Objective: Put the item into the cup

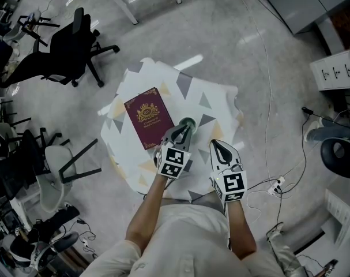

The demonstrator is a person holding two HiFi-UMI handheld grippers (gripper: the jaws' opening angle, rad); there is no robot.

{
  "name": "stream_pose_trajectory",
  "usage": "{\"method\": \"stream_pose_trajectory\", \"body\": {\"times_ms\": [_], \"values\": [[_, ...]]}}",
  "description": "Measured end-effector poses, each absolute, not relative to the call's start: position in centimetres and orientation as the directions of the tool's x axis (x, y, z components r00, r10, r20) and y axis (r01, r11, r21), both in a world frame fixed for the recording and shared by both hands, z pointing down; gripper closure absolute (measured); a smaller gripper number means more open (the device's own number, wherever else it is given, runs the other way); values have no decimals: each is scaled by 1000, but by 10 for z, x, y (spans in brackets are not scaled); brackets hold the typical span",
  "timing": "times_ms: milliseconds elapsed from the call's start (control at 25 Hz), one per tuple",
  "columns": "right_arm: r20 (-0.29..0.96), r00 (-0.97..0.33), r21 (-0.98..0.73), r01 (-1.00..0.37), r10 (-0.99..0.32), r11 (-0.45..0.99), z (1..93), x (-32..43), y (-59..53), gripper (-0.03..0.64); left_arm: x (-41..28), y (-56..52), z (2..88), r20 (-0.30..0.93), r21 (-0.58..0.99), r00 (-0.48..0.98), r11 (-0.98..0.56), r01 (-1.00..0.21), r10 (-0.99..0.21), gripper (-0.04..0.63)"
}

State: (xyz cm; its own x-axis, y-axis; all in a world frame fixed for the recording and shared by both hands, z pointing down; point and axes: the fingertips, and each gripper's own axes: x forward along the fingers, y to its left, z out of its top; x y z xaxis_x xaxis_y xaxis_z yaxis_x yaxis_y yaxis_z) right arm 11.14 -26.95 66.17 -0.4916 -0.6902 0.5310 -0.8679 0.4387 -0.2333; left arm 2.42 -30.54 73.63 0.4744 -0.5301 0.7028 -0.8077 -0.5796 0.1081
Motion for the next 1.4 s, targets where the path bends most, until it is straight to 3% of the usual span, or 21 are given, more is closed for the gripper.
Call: {"method": "stream_pose_trajectory", "body": {"times_ms": [440, 920, 1400], "values": [[517, -488, -215, -870, -704, 445, 650, 108, -268, 608, 20, -308, 710, 650, 98, 489, -573, -813, -582, 541], [425, -483, -130, -870, -766, 476, 592, 98, -269, 607, 5, -302, 596, 409, 81, 564, -587, -805, -717, 541], [309, -476, -41, -872, -824, 488, 513, 93, -244, 611, -14, -259, 507, 247, 64, 610, -615, -786, -753, 545]]}}
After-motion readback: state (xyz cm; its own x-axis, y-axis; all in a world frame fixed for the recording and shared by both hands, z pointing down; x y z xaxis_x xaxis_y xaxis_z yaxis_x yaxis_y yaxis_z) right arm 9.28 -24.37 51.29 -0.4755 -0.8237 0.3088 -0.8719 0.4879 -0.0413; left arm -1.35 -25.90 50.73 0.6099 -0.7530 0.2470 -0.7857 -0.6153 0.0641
